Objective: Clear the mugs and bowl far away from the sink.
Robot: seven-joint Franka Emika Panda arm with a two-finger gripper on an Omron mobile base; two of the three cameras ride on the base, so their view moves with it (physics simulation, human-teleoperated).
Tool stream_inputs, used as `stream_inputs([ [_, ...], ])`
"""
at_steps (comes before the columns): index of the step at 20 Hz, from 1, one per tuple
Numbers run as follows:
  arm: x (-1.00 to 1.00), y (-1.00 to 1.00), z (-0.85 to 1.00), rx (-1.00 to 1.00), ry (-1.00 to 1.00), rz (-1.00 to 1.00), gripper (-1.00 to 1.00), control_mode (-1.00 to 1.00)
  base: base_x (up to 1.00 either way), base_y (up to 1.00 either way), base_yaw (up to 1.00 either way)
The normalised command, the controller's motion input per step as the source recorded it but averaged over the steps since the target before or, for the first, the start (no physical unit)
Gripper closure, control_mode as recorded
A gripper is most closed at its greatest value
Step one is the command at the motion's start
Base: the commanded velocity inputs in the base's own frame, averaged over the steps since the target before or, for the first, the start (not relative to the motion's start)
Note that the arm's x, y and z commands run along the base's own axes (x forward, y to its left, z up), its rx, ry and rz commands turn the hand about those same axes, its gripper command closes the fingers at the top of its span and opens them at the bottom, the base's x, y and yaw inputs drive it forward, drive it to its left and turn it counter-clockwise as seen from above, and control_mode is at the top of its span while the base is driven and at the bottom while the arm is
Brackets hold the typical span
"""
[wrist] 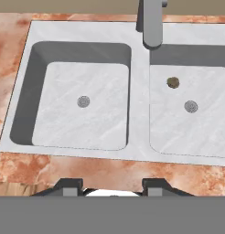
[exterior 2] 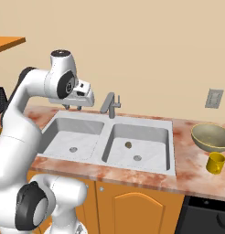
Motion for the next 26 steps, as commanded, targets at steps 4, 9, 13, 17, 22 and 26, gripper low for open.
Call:
stream_inputs([
  [4, 0.0, 0.17, -0.02, 0.0, -0.01, 0.0, -1.0, -1.0, 0.0, 0.0, 0.0],
  [9, -0.01, 0.47, -0.05, 0.0, 0.0, 0.0, -1.0, -1.0, 0.0, 0.0, 0.0],
  [13, -0.05, 0.58, -0.08, 0.0, -0.01, 0.0, -1.0, -1.0, 0.0, 0.0, 0.0],
  [17, -0.12, 0.68, -0.12, 0.0, -0.01, -0.02, -1.0, -1.0, 0.0, 0.0, 0.0],
  [22, -0.23, 0.63, -0.27, 0.0, 0.0, -0.07, -1.0, -1.0, 0.0, 0.0, 0.0],
  [26, -0.32, 0.77, -0.18, 0.0, 0.0, -0.05, -1.0, -1.0, 0.0, 0.0, 0.0],
])
